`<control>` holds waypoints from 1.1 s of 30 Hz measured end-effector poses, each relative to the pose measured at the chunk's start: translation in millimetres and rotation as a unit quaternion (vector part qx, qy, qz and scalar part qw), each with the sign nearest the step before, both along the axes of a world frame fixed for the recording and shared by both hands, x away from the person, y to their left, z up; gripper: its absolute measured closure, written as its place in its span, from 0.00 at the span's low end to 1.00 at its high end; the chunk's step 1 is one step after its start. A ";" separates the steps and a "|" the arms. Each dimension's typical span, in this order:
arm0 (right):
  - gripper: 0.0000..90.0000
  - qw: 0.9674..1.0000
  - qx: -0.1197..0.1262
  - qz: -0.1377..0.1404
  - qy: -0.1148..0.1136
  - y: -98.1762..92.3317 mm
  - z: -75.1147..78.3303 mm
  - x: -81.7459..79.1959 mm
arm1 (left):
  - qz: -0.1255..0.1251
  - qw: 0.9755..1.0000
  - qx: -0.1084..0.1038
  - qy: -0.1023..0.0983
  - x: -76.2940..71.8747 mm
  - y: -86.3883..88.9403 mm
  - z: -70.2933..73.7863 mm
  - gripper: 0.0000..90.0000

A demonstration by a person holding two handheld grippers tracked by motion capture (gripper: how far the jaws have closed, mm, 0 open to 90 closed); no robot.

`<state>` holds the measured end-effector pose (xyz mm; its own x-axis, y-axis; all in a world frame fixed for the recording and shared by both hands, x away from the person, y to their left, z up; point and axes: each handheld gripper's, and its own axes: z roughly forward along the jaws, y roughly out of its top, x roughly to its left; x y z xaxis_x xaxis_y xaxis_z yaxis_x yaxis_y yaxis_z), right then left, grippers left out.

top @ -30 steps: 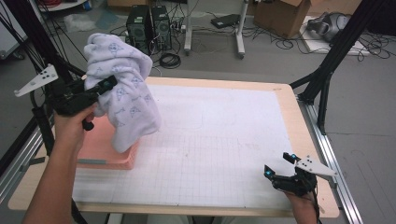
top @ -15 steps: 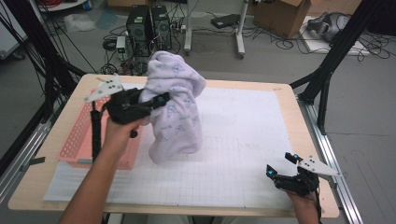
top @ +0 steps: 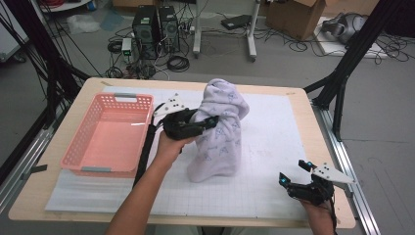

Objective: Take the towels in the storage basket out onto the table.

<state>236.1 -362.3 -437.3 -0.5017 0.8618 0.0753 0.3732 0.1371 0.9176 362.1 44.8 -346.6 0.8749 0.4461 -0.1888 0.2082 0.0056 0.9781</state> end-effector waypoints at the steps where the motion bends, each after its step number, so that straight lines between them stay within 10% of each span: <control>1: 0.08 1.000 -0.001 0.000 0.001 -0.2 -0.1 0.5 | 0.000 1.000 0.000 0.000 0.0 0.0 0.0 0.64; 11: 0.08 1.000 0.002 -0.001 0.009 -1.3 -2.0 4.6 | 0.004 0.998 0.057 0.031 12.3 -28.0 -28.4 0.60; 21: 0.08 1.000 -0.001 0.001 0.020 0.1 -4.5 6.5 | 0.045 0.982 0.156 0.092 27.9 -38.6 -60.3 0.45; 25: 0.08 1.000 0.000 -0.003 0.020 -1.7 -5.5 6.7 | 0.105 0.985 0.121 0.060 21.5 -22.9 -56.2 0.34; 33: 0.08 1.000 -0.001 0.000 0.024 0.3 -6.3 8.1 | 0.128 0.987 0.097 0.031 2.1 11.3 -43.7 0.31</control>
